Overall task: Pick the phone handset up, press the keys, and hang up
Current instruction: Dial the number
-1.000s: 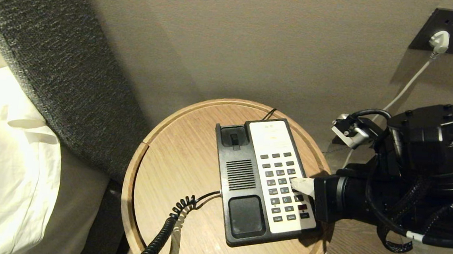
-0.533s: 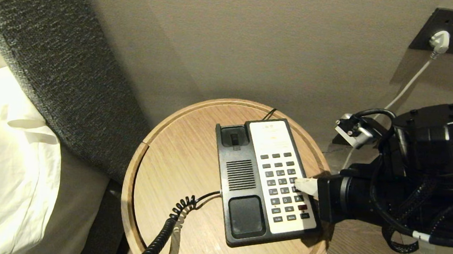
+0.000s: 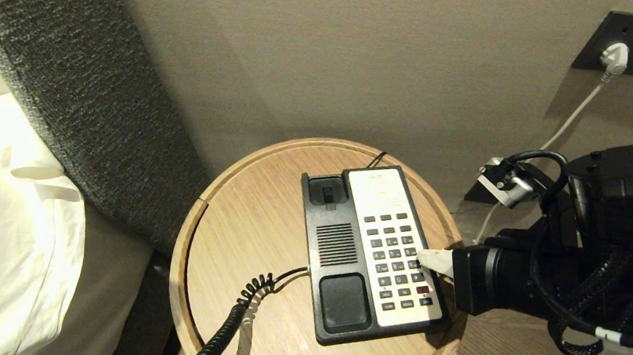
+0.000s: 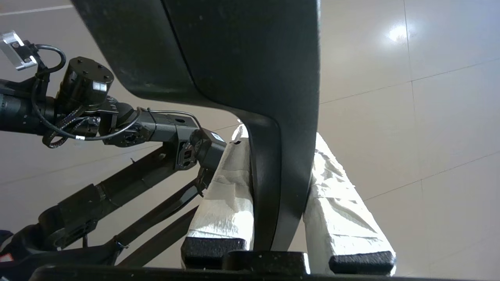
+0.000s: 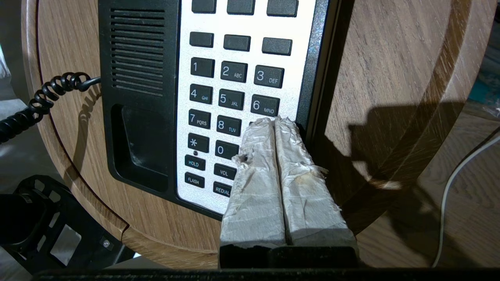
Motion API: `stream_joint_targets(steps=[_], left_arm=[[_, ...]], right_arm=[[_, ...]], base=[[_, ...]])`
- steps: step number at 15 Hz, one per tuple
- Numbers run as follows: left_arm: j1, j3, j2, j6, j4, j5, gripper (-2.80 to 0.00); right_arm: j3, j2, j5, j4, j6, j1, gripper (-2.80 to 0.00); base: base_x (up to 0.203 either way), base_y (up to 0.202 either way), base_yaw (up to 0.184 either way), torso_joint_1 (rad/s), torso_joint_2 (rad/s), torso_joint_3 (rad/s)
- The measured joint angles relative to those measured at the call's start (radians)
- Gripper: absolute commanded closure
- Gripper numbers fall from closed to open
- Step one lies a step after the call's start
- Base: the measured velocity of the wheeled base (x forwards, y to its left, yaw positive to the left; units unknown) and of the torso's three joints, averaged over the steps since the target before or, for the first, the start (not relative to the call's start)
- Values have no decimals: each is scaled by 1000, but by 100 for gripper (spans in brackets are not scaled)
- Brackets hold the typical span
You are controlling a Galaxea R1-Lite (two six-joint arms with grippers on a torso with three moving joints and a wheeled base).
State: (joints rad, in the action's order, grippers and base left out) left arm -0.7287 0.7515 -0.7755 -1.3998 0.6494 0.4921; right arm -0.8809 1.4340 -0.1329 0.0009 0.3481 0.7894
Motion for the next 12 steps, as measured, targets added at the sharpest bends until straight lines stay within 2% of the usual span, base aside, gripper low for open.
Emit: stream_joint_targets(steps=[12], left_arm=[[0, -18, 11, 1, 1, -3, 0]], right_arm=[[1, 23, 2, -6, 1, 0, 0]], base=[[0, 0, 0, 0, 0, 0]])
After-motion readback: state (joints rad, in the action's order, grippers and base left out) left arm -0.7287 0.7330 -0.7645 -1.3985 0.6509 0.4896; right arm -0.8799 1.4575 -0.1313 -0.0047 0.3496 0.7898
